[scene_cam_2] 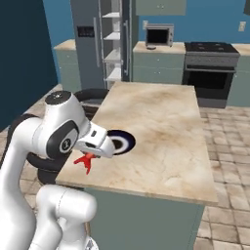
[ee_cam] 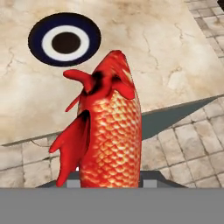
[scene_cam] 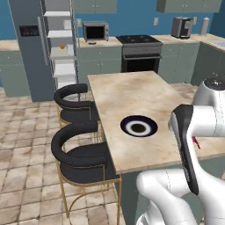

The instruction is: Take the fish from the fridge and place it on the digital scale on the counter by the fridge. Wait a few seconds for a reading, then move it to the plate on the dining counter.

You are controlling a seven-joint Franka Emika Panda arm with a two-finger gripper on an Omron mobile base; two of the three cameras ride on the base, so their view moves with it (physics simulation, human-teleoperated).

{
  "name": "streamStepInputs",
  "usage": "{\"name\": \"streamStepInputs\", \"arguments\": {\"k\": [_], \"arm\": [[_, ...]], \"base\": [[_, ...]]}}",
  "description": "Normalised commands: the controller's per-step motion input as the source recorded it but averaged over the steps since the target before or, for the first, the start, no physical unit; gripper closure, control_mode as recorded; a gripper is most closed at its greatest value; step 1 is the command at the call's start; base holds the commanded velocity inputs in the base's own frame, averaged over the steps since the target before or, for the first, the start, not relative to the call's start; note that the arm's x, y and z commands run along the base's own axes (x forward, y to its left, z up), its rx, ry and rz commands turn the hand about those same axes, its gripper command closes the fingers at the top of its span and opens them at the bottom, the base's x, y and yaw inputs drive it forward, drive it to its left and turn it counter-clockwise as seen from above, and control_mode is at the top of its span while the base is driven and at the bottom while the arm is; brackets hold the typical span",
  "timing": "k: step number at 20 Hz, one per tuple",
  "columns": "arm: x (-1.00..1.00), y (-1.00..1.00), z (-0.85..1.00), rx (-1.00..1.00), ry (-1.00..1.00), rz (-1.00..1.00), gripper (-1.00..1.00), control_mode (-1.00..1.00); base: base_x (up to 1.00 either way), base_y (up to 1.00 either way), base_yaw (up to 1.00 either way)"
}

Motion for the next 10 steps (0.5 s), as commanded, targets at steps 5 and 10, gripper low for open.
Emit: {"name": "streamStepInputs", "arguments": {"k": [5, 10], "arm": [[0.70, 0.10, -0.04, 0.00, 0.07, -0.27, 1.00, -1.00], [0.82, 0.00, -0.02, 0.01, 0.05, -0.16, 1.00, -1.00]], "base": [[0.16, 0.10, -0.09], [0.00, 0.00, 0.00]]}}
